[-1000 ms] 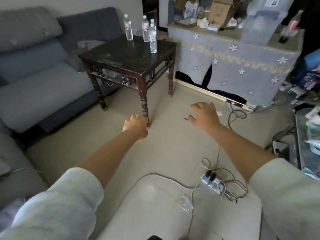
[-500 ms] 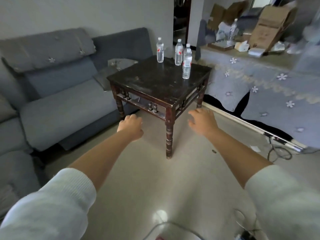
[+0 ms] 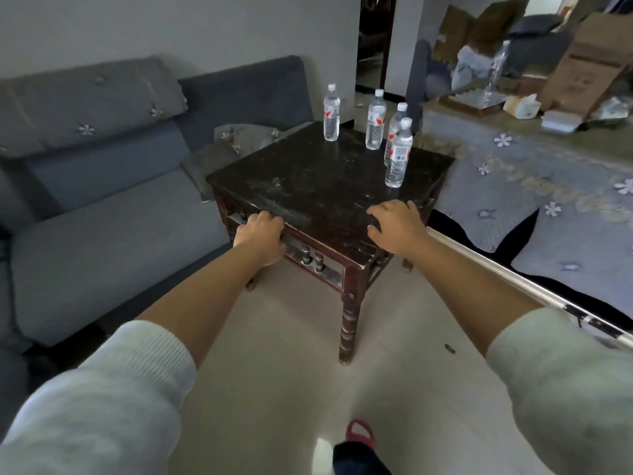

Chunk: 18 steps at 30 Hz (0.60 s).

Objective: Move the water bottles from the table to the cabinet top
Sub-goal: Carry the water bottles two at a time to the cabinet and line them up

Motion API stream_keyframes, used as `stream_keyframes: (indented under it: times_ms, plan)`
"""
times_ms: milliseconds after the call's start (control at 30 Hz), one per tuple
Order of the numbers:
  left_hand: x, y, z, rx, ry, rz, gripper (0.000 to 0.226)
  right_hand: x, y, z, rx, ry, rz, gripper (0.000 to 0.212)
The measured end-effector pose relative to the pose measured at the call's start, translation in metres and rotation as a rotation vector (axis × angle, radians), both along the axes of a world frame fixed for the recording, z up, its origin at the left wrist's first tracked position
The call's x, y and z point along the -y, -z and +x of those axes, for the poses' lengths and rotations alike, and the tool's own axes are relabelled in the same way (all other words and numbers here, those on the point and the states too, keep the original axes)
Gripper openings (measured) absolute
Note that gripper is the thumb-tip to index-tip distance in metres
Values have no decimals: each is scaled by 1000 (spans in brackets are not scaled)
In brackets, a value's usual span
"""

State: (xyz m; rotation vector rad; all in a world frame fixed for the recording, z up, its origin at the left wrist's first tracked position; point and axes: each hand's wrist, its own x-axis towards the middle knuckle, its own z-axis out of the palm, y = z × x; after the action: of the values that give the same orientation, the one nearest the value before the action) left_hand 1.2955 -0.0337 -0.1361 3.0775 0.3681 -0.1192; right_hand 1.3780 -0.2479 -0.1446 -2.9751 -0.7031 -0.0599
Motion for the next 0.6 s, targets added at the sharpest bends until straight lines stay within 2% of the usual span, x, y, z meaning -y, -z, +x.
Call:
stream_keyframes:
  times_ms: [300, 600]
  plan:
    - [-30, -14, 165, -31, -5, 69, 46, -25, -17, 179, -5, 13, 41, 44]
    - [-98, -7, 283, -59, 77, 110, 46, -89, -7, 296, -36, 41, 16, 43]
